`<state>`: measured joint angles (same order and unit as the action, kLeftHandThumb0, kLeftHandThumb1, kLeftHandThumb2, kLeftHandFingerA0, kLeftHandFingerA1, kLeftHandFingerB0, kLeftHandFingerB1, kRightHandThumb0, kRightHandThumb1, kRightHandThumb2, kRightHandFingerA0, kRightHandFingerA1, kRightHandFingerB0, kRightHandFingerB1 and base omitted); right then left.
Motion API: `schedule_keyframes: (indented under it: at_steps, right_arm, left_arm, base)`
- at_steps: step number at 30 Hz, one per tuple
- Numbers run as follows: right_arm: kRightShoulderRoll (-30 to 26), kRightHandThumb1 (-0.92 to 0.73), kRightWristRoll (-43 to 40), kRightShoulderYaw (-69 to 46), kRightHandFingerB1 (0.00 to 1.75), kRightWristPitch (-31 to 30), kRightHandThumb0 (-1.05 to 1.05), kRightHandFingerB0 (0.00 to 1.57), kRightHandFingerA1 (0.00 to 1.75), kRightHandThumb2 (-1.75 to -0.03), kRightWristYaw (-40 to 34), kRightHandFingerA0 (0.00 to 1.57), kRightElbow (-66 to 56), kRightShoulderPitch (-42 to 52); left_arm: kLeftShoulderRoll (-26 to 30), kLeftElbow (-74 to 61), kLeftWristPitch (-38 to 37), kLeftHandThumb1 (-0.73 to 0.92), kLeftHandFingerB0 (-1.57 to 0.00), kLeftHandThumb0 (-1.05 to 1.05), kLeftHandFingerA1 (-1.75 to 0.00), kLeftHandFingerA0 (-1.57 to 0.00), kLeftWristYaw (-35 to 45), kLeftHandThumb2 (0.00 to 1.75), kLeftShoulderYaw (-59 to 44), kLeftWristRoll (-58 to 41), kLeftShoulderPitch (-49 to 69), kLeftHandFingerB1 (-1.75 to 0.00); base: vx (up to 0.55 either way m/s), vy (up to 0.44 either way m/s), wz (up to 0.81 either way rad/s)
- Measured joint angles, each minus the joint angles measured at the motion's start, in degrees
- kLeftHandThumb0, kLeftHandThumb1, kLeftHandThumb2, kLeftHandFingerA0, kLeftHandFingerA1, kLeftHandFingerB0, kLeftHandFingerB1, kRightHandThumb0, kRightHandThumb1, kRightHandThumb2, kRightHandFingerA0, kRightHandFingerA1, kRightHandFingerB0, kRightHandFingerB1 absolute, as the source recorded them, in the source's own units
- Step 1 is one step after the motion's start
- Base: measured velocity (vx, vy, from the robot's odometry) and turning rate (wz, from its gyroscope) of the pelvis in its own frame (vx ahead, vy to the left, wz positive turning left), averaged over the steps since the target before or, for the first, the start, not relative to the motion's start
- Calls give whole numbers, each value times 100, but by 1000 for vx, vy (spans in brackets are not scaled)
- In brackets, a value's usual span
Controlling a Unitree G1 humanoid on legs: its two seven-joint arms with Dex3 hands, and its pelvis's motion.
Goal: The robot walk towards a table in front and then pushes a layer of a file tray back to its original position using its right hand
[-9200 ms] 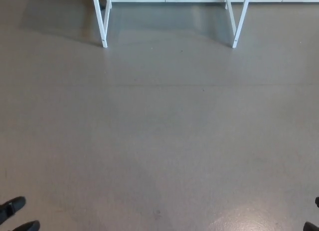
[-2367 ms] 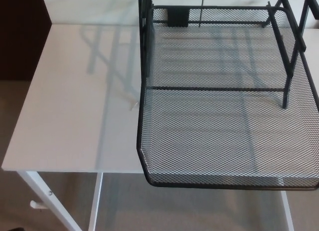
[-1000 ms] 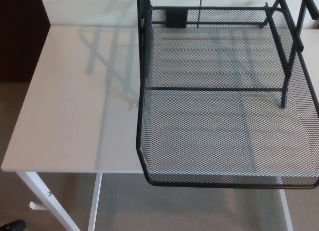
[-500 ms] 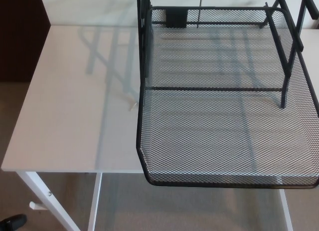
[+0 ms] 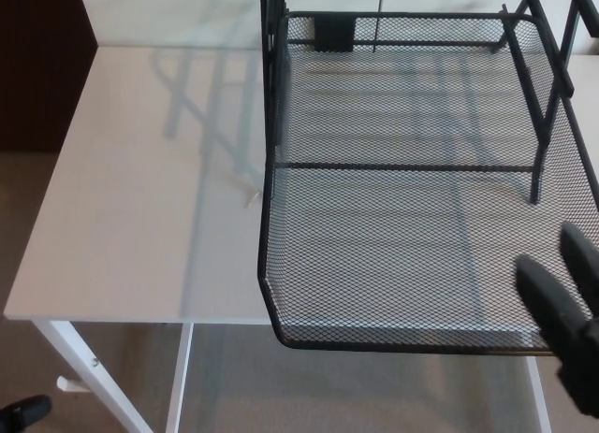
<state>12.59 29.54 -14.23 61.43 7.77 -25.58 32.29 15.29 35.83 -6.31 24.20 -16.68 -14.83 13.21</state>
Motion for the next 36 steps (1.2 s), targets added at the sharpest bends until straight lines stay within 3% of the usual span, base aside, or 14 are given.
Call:
schedule_keyframes:
  at_steps: [1,3,4,6,9,32,34,35,36]
  right_arm:
    - [2,-26,46,11,36,-7,-34,3,33,-70,-3,1,0,-15]
    - [3,-26,243,56,36,-51,-34,3,33,-70,-29,1,31,-123]
    - [0,-41,376,91,25,-91,-34,11,31,-55,-65,5,63,-241]
    - [-11,-39,527,135,27,-146,-40,10,28,-61,-106,7,104,-369]
    - [-44,-43,841,233,27,-262,-37,9,34,-53,-188,5,192,-600]
    - [-422,-43,3123,1096,28,-1574,-40,16,29,-54,-991,10,805,-1709]
    - [-478,-42,3317,1197,28,-1741,-40,17,29,-54,-1073,10,865,-1783]
    - [-514,-34,3406,1248,34,-1830,-47,10,33,-62,-1120,7,902,-1822]
    - [-572,-42,3535,1329,28,-1962,-41,17,29,-54,-1183,10,954,-1886]
  left_arm:
    - [0,0,0,50,-51,-22,-47,-55,0,61,0,0,-2,-42]
    - [0,-10,0,50,-51,-22,-47,-55,0,61,0,0,-7,-42]
    - [-1,-35,0,49,-51,-23,-47,-57,0,61,2,0,-19,-43]
    - [-1,-71,1,49,-50,-23,-47,-56,-1,62,2,0,-28,-43]
    - [-1,-130,0,49,-48,-23,-47,-55,-1,61,4,2,-44,-42]
    - [27,-441,58,49,-51,-24,-47,-55,-3,62,31,16,-168,-43]
    - [41,-454,86,48,-50,-25,-47,-55,-3,63,34,17,-192,-43]
    - [49,-460,102,53,-52,-19,-43,-59,-3,56,35,17,-203,-38]
    - [63,-469,128,53,-51,-18,-44,-59,-3,56,36,17,-219,-38]
  base:
    - [0,0,0]
    - [0,0,0]
    - [0,0,0]
    - [0,0,0]
    - [0,0,0]
    - [0,0,0]
    - [0,0,0]
    - [0,0,0]
    - [0,0,0]
